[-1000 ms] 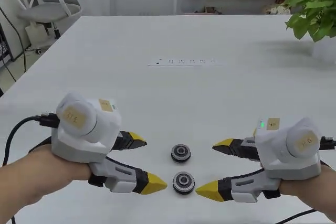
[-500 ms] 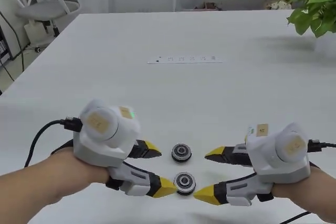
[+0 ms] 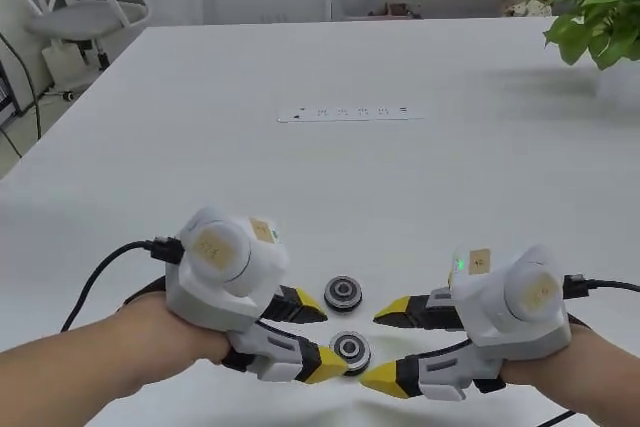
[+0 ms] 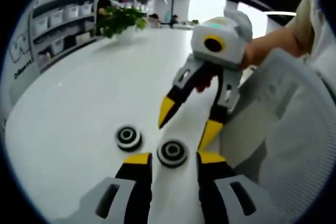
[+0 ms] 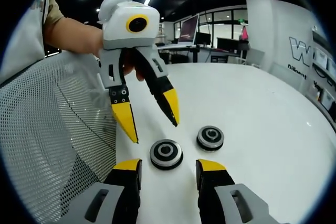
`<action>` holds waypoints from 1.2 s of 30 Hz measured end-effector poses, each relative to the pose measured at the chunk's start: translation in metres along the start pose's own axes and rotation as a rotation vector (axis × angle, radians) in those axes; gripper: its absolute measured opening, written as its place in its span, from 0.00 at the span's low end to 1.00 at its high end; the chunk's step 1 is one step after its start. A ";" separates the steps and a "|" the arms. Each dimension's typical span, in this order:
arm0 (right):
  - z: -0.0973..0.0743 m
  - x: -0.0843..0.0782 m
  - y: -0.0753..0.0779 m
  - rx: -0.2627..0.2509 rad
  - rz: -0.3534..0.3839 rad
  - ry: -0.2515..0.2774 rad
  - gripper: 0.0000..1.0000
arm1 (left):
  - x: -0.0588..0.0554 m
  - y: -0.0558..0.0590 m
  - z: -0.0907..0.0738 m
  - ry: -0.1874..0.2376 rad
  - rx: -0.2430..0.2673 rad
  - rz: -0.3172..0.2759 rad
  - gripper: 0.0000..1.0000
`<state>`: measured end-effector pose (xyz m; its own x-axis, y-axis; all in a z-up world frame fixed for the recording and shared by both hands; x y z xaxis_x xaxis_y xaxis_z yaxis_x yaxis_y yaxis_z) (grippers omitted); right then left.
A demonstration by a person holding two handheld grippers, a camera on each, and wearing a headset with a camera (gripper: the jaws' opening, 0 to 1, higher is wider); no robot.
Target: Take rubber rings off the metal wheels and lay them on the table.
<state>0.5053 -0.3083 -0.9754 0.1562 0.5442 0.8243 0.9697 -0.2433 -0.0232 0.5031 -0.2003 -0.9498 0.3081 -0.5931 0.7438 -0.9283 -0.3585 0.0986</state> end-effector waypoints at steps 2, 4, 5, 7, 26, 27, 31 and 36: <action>0.001 0.000 -0.001 0.005 0.004 -0.001 0.39 | 0.000 0.000 0.003 0.001 -0.001 -0.004 0.33; 0.001 -0.001 -0.002 0.008 0.005 -0.002 0.39 | -0.001 0.001 0.005 0.003 -0.004 -0.011 0.31; 0.001 -0.002 -0.003 0.010 0.006 -0.003 0.39 | -0.001 0.001 0.006 0.003 -0.006 -0.012 0.31; 0.001 -0.002 -0.003 0.013 0.006 -0.004 0.39 | -0.001 0.002 0.008 0.000 -0.006 -0.007 0.29; 0.004 -0.005 -0.007 0.012 0.015 -0.002 0.38 | -0.003 0.002 0.022 -0.019 0.014 0.057 0.18; 0.004 -0.005 -0.007 0.012 0.014 -0.002 0.38 | -0.003 0.002 0.022 -0.019 0.019 0.061 0.18; 0.006 -0.004 -0.006 0.011 0.016 0.001 0.38 | -0.003 0.000 0.022 -0.018 0.034 0.064 0.15; 0.009 -0.002 -0.005 0.011 0.012 0.002 0.38 | -0.003 0.000 0.021 -0.014 0.041 0.069 0.14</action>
<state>0.5023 -0.3005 -0.9819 0.1674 0.5397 0.8250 0.9698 -0.2409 -0.0391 0.5068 -0.2139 -0.9660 0.2470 -0.6274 0.7385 -0.9382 -0.3455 0.0203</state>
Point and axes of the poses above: the centre of the closed fingertips' face, and the gripper's own axes: z roughly forward along the fingers, y roughly to its right, x roughly out of its top, the point moved 6 cm from there along -z, roughly backward along the fingers, and after that the axes turned 1 degree about -x, right-handed, at the moved point
